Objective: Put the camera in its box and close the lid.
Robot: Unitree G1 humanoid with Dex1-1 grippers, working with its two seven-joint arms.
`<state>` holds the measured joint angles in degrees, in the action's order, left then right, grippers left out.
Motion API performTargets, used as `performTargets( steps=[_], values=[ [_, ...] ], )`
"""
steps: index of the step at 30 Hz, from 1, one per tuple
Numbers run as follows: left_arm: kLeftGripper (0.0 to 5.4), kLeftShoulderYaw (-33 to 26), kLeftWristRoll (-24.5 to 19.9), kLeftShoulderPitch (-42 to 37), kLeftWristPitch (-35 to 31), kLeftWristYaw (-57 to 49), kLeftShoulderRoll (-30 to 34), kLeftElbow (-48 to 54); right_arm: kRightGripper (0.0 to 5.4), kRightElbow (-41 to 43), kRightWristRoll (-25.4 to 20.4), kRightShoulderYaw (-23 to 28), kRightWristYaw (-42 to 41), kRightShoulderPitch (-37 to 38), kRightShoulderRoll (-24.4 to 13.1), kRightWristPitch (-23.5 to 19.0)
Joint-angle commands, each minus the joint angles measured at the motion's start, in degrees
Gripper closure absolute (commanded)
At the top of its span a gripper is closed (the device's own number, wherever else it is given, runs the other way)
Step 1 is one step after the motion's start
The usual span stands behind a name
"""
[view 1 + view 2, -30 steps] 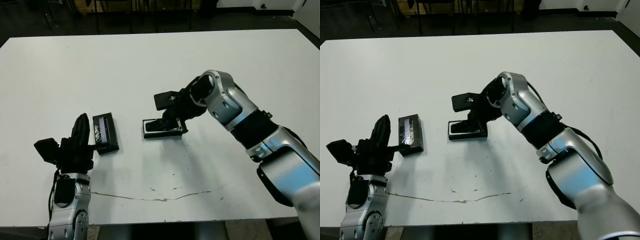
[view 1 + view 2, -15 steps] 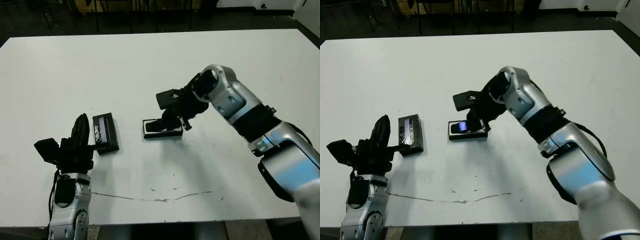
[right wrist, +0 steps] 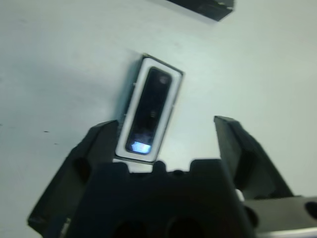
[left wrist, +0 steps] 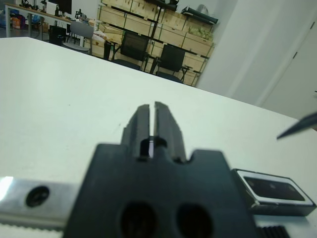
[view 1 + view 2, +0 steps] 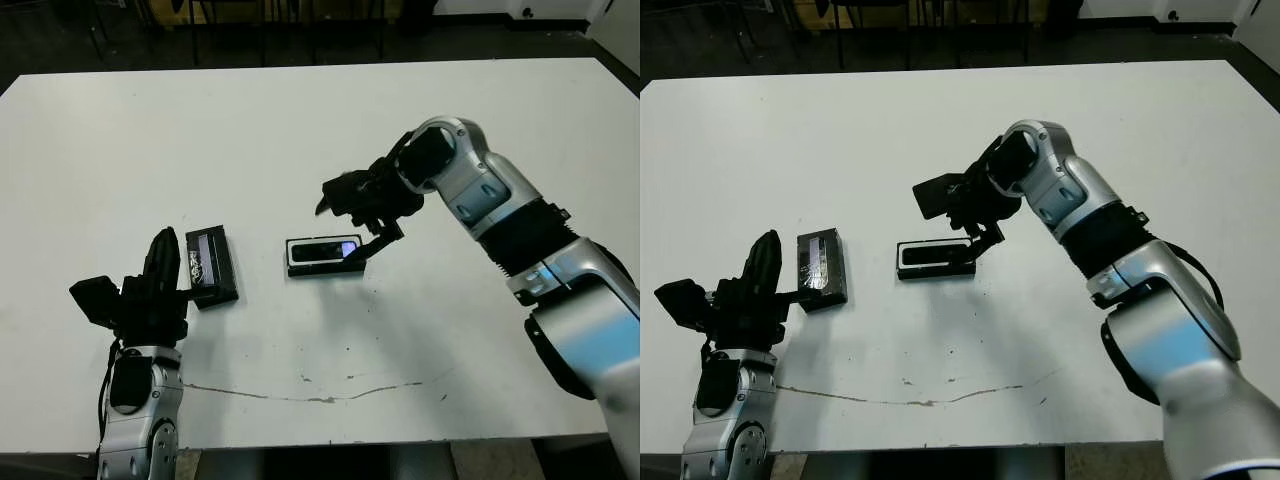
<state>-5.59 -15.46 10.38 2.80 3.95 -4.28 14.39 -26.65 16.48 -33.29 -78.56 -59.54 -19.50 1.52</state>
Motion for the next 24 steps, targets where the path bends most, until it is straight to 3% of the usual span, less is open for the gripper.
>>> performTargets(
  steps=[1, 3, 8, 9, 11, 13, 16, 17, 20, 24],
  values=[
    [5.40, -0.02, 0.77, 0.46, -0.44, -0.34, 0.39, -0.86, 0.42, 1.53, 0.98, 0.40, 2.08, 2.21, -1.30, -0.63],
    [5.40, 0.04, 0.87, 0.47, -0.28, -0.34, 0.37, -0.92, 0.07, 2.45, 0.86, 1.16, 2.75, 2.56, -2.05, -1.94],
    [5.40, -0.04, 1.37, 0.58, 0.19, -0.17, 0.46, -1.04, 0.01, 8.23, -3.06, 7.38, 3.48, 3.73, -5.65, -7.34],
    [5.40, -0.13, 1.25, 0.55, 0.05, -0.14, 0.48, -0.95, 0.01, 9.27, -4.93, 9.66, 3.72, 4.17, -6.45, -8.01],
    [5.40, -0.35, 0.85, 0.49, -0.21, -0.04, 0.53, -0.75, 0.01, 10.71, -10.53, 15.76, 4.46, 5.30, -7.30, -13.36],
    [5.40, -0.54, 0.13, 0.54, -0.54, 0.24, 0.57, -0.27, 0.01, 15.44, -14.39, 22.13, 9.67, 8.83, -7.57, -17.36],
    [5.40, -0.40, 0.25, 0.80, -0.89, 0.21, 0.81, 0.90, 0.01, 24.82, -15.65, 29.25, 22.16, 17.76, -6.39, -18.93],
    [5.40, -0.27, 0.44, 0.96, -1.07, 0.03, 0.87, 1.47, 0.11, 27.26, -16.09, 30.99, 25.86, 20.88, -5.52, -18.80],
    [5.40, 0.59, 1.55, 1.88, -2.46, -1.23, 0.67, 4.44, 0.49, 30.83, -16.45, 33.61, 32.87, 29.67, -4.93, -11.98],
    [5.40, 2.35, 5.43, 3.46, -5.43, -4.30, 0.36, 9.60, 1.21, 35.86, -17.21, 34.70, 37.42, 38.56, -4.86, -9.20]
  ],
)
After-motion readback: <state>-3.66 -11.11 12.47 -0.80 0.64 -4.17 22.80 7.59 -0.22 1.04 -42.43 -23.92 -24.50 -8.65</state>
